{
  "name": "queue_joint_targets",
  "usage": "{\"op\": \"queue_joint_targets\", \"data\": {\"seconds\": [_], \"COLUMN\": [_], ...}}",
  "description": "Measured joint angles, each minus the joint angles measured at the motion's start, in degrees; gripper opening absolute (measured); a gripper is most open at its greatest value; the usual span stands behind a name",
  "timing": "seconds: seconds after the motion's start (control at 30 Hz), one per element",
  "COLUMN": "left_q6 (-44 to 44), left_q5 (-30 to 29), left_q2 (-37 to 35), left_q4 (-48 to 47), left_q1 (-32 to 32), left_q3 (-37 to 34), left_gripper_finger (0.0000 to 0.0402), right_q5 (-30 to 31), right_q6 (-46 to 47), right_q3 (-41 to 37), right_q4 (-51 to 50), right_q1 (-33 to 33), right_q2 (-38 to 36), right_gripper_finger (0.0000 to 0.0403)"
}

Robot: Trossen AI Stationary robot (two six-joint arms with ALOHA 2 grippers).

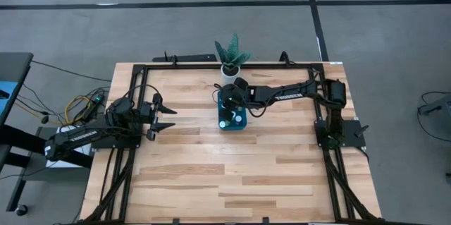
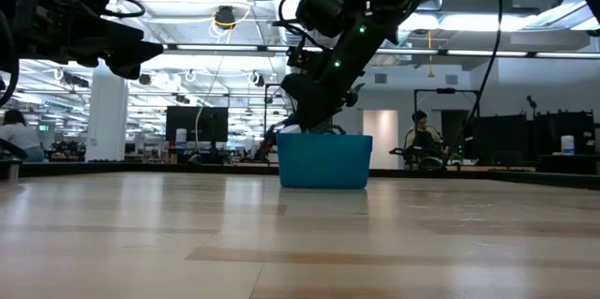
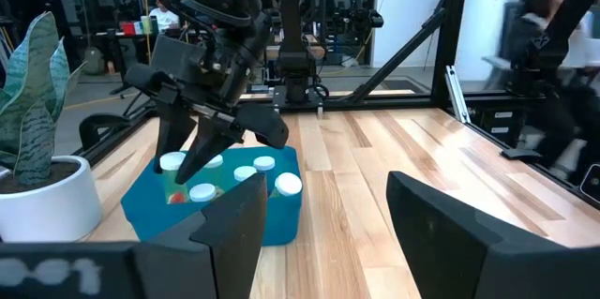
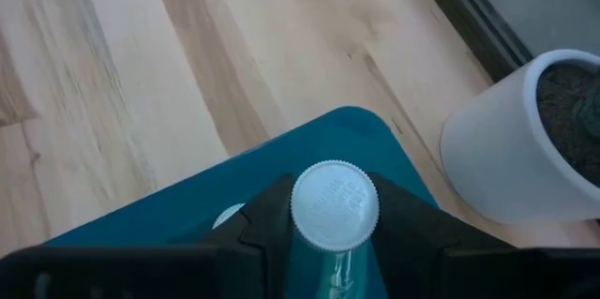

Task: Pick and place pill bottles into a basket
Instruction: Put the yellow pill bottle into the bin, then return to Home Position

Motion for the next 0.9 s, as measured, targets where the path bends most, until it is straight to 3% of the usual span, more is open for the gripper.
{"op": "queue_joint_targets", "data": {"seconds": [0.43, 0.7, 0.9], "left_q6": [0.0, 0.0, 0.0], "left_q5": [0.0, 0.0, 0.0], "left_q2": [0.0, 0.0, 0.0], "left_q4": [0.0, 0.0, 0.0], "left_q1": [0.0, 0.0, 0.0], "left_q3": [0.0, 0.0, 0.0], "left_gripper_finger": [0.0213, 0.0213, 0.0213], "right_q5": [-0.1, -1.6, -1.1], "right_q6": [-1.8, -2.6, -4.1], "right_q3": [0.0, 0.0, 0.0], "right_q4": [0.5, 1.2, 1.6], "right_q1": [0.0, -0.4, -0.4], "right_q2": [0.0, 0.0, 0.0], "right_gripper_finger": [0.0122, 0.0169, 0.0182]}}
